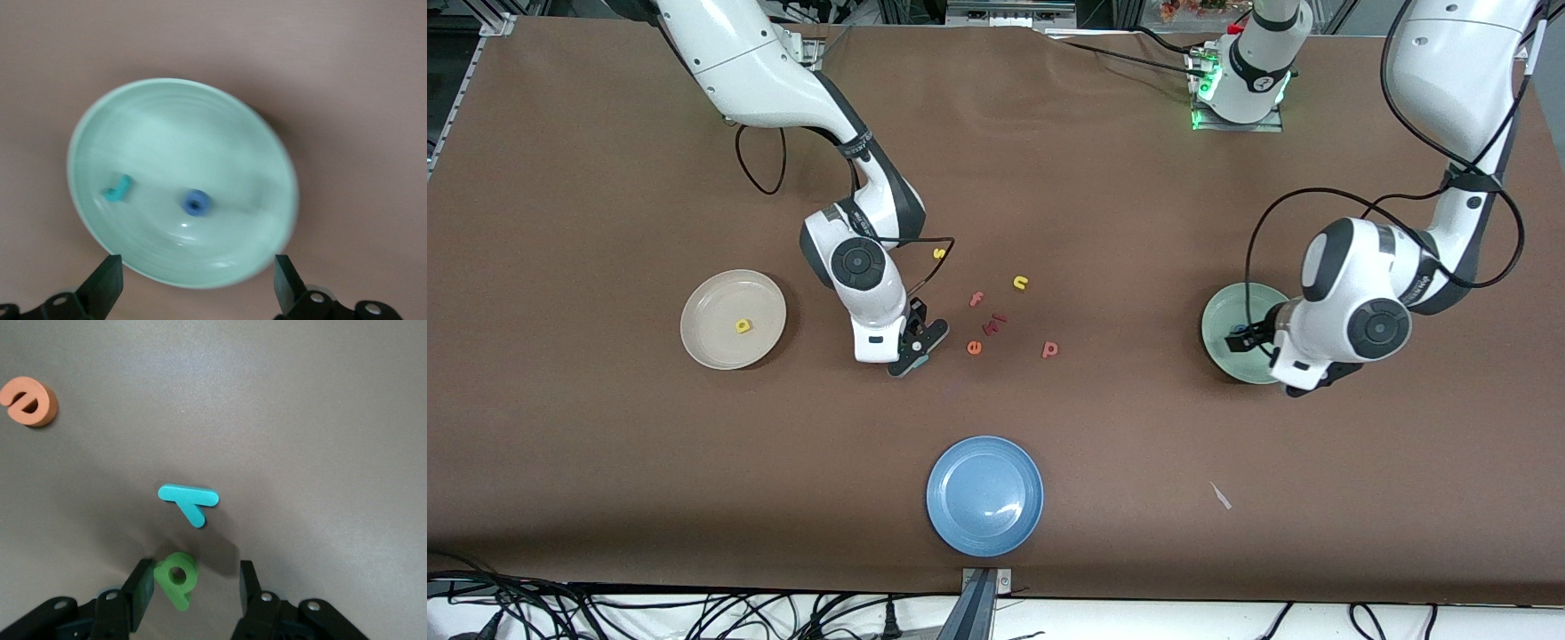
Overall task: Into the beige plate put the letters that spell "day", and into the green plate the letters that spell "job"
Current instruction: 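Lift green p with the right gripper while the left gripper grasps pink d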
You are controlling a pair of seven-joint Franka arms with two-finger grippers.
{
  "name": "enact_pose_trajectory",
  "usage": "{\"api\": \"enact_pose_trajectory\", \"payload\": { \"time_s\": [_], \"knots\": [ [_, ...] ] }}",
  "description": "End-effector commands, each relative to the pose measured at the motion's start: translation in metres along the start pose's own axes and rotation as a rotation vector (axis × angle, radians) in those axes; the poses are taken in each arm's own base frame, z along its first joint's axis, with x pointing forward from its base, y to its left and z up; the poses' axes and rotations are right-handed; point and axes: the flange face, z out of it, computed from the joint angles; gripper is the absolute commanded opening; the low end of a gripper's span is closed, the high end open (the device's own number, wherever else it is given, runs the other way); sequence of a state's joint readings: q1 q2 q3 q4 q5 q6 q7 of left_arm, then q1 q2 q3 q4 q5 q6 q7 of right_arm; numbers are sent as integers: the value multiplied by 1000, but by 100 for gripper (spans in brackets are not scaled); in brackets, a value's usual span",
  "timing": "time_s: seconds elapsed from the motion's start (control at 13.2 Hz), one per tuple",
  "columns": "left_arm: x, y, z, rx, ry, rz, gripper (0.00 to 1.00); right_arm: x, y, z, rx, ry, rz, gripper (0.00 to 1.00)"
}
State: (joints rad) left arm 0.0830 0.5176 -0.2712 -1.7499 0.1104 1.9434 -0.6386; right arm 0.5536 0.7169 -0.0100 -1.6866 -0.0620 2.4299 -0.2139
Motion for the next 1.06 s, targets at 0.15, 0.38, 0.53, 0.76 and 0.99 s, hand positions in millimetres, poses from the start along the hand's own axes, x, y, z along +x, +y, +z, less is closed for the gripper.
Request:
{"api": "enact_pose_trajectory", "payload": {
  "time_s": [0.15, 0.38, 0.53, 0.76, 0.99],
  "knots": [
    [-53, 115, -12, 12, 48, 176, 100, 5, -1, 4, 12, 9, -16, 54],
    [-62, 165, -6, -22, 55, 208, 100, 5, 3, 4, 16, 8, -9, 54],
    [-82, 207, 16, -46, 47, 224, 100, 4, 3, 5, 19, 7, -6, 54],
    [-95, 243, 27, -138, 111, 142, 100, 6, -4, 5, 29, 10, -4, 49],
    [-103, 267, 46, -198, 148, 148, 100, 6, -4, 5, 30, 11, -3, 43]
  ]
}}
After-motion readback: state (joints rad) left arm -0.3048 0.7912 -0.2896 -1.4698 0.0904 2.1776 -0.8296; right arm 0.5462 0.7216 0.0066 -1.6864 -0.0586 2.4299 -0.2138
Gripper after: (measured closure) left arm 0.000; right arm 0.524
